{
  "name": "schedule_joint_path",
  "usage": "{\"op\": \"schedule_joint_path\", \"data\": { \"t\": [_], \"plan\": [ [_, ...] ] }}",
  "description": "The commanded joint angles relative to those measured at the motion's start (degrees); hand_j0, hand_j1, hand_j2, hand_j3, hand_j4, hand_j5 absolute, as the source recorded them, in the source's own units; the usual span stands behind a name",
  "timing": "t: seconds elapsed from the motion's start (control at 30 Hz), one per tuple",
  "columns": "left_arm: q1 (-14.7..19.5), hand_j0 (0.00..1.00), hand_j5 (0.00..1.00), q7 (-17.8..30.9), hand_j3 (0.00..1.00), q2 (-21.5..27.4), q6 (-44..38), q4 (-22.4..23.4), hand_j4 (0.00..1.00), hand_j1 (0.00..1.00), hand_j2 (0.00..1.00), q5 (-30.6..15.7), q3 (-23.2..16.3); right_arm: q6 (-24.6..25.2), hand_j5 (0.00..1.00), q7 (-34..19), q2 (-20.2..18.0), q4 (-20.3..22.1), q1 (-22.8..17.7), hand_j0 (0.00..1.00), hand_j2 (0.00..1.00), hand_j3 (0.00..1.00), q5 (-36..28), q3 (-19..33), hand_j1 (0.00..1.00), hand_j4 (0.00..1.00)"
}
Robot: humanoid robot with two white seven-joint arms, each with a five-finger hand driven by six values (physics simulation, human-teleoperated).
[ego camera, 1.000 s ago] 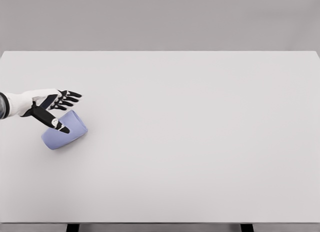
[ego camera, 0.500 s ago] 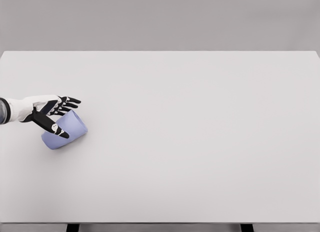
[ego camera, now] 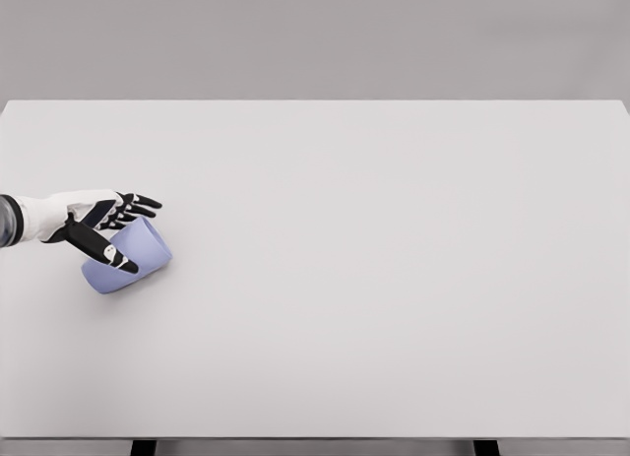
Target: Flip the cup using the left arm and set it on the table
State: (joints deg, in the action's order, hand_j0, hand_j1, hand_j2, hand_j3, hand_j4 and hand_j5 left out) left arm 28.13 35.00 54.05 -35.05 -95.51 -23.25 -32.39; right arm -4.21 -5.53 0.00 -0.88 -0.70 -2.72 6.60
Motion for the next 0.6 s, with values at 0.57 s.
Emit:
{"op": "schedule_joint_path", "data": {
  "t": [0.57],
  "plan": [
    [-0.88, 0.71, 0.71, 0.00, 0.71, -0.09, 0.05, 0.06, 0.71, 0.71, 0.71, -0.05, 0.31, 0.08, 1.00, -0.01, 0.00, 0.00, 0.00, 1.00, 1.00, 1.00, 0.00, 0.00, 1.00, 1.00]
  ]
}}
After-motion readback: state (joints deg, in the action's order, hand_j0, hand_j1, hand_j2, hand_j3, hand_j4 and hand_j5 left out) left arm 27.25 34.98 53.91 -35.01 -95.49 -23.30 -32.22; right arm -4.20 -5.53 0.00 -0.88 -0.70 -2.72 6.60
